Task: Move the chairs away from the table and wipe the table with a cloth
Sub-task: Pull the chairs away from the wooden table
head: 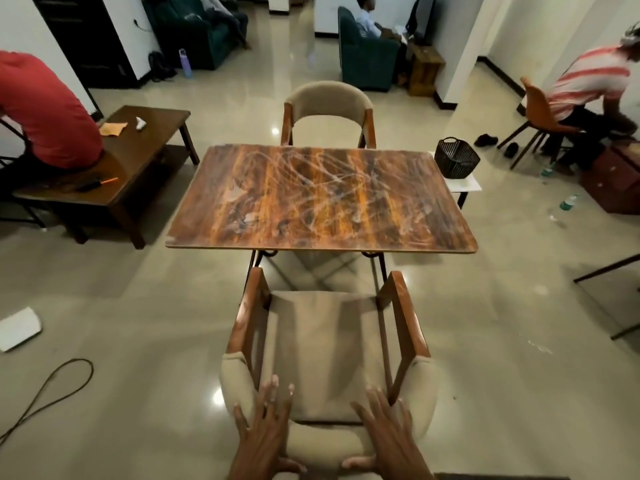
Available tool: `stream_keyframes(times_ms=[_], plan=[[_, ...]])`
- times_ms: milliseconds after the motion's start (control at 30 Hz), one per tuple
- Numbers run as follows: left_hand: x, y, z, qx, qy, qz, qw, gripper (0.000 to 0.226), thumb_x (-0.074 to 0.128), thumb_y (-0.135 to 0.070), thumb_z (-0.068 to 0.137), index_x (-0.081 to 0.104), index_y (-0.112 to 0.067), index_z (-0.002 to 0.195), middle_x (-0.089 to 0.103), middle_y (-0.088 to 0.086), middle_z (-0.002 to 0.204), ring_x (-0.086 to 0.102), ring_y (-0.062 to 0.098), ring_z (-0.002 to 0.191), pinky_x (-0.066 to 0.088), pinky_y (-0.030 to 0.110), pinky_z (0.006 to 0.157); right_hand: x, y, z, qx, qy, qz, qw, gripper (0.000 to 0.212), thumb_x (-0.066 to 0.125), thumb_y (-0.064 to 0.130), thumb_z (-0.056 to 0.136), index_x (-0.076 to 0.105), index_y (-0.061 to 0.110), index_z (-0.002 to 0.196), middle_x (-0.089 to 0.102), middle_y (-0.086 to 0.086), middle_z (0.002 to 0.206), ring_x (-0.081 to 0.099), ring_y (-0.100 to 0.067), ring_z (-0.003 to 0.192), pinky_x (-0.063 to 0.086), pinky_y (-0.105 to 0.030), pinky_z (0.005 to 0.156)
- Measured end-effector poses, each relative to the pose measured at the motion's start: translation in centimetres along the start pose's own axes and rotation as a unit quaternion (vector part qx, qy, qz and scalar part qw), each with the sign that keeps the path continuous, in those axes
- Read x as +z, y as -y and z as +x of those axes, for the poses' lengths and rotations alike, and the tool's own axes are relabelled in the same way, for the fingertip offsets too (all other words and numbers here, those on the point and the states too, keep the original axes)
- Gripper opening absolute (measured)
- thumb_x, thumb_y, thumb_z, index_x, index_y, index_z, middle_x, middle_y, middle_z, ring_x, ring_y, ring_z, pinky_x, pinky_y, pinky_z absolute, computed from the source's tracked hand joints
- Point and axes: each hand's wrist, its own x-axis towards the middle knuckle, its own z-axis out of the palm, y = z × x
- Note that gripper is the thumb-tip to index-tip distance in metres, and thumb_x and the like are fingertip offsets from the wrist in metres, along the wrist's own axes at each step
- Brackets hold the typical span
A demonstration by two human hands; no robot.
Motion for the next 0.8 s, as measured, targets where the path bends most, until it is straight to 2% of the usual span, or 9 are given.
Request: stream_keyframes(times_ms=[67, 133, 200, 267, 367, 400, 467, 533, 800], plan=[[-0.4, -0.2, -0.5, -0.029, 0.028, 0.070, 0.997, 0.158, 0.011, -0.111, 0.033, 0.009, -0.030, 0.169, 0.032, 0.011, 0.169, -0.004, 0.028, 0.163, 0.041, 0.085, 0.084, -2.1, 1.6, 0.1, 0.000, 0.031, 0.034, 0.999, 0.119, 0.037, 0.109, 0.061, 0.033, 0.043, 0.160, 0.000, -0.003, 0.174, 0.011, -0.032, 0.164, -0.003, -0.057, 0.126], [-0.8, -0.4, -0.5, -0.034, 0.029, 0.119, 0.992, 0.158, 0.022, -0.113, 0.034, -0.010, -0.035, 0.167, 0.012, 0.012, 0.175, -0.031, 0.026, 0.158, 0.026, 0.090, 0.093, -3.1, 1.7, 0.0, 0.018, 0.102, 0.084, 0.991, 0.131, 0.038, 0.110, 0.054, 0.016, 0.045, 0.166, -0.011, -0.003, 0.177, -0.009, -0.030, 0.165, -0.010, -0.059, 0.127], [-0.9, -1.1, -0.6, -0.005, 0.059, 0.127, 0.990, 0.162, 0.024, -0.114, 0.032, -0.008, -0.031, 0.168, 0.017, 0.015, 0.174, -0.027, 0.029, 0.160, 0.032, 0.088, 0.092, -3.0, 1.5, -0.2, 0.016, 0.083, 0.079, 0.993, 0.127, 0.047, 0.106, 0.061, 0.014, 0.044, 0.166, -0.007, -0.003, 0.178, -0.009, -0.030, 0.165, -0.010, -0.060, 0.127], [-1.5, -1.1, -0.5, -0.007, 0.102, 0.133, 0.986, 0.166, 0.050, -0.110, 0.034, -0.028, -0.038, 0.161, -0.010, 0.011, 0.175, -0.029, 0.028, 0.157, 0.020, 0.088, 0.102, -2.9, 1.6, -0.2, 0.011, 0.070, 0.087, 0.994, 0.116, 0.051, 0.100, 0.070, 0.014, 0.045, 0.166, -0.005, -0.002, 0.178, -0.008, -0.029, 0.165, -0.009, -0.060, 0.128], [-1.6, -0.9, -0.4, -0.009, 0.103, 0.110, 0.989, 0.173, 0.056, -0.107, 0.029, -0.002, -0.024, 0.170, 0.017, 0.018, 0.174, 0.008, 0.036, 0.157, 0.027, 0.086, 0.098, -2.7, 1.2, 0.8, 0.012, 0.055, 0.096, 0.994, 0.118, 0.047, 0.104, 0.068, 0.015, 0.045, 0.166, -0.002, -0.002, 0.179, -0.006, -0.028, 0.165, -0.009, -0.060, 0.128], [-2.0, -0.9, 0.0, 0.000, 0.113, 0.115, 0.987, 0.170, 0.054, -0.106, 0.033, -0.003, -0.023, 0.170, 0.013, 0.020, 0.175, 0.004, 0.036, 0.159, 0.025, 0.087, 0.100, -3.0, 1.2, 1.2, 0.010, 0.051, 0.091, 0.994, 0.123, 0.041, 0.109, 0.064, 0.016, 0.045, 0.166, -0.001, -0.002, 0.179, -0.005, -0.028, 0.165, -0.008, -0.060, 0.128], [-3.4, -1.3, 0.8, 0.010, 0.123, 0.105, 0.987, 0.161, 0.058, -0.099, 0.048, -0.034, -0.029, 0.160, -0.027, 0.014, 0.171, -0.026, 0.036, 0.158, -0.001, 0.084, 0.111, -3.4, 0.9, 2.5, 0.009, 0.045, 0.097, 0.994, 0.133, 0.025, 0.114, 0.054, 0.015, 0.045, 0.166, 0.000, -0.004, 0.178, -0.005, -0.029, 0.165, -0.007, -0.061, 0.128], [-4.5, -1.9, 1.7, 0.012, 0.107, 0.090, 0.990, 0.156, 0.062, -0.094, 0.061, -0.054, -0.030, 0.144, -0.049, 0.009, 0.160, -0.044, 0.037, 0.150, -0.021, 0.074, 0.110, -4.0, 0.6, 3.6, 0.016, 0.034, 0.108, 0.993, 0.139, 0.016, 0.116, 0.046, 0.015, 0.045, 0.166, 0.000, -0.005, 0.178, -0.006, -0.031, 0.165, -0.008, -0.062, 0.128], [-5.3, -2.5, 3.6, -0.015, 0.112, 0.086, 0.990, 0.155, 0.073, -0.084, 0.068, -0.040, -0.022, 0.154, -0.042, 0.015, 0.164, -0.040, 0.039, 0.151, -0.016, 0.072, 0.116, -4.3, -0.3, 6.0, 0.010, 0.030, 0.115, 0.993, 0.145, 0.013, 0.117, 0.039, 0.020, 0.045, 0.165, 0.004, -0.006, 0.178, -0.005, -0.032, 0.165, -0.008, -0.064, 0.127]])
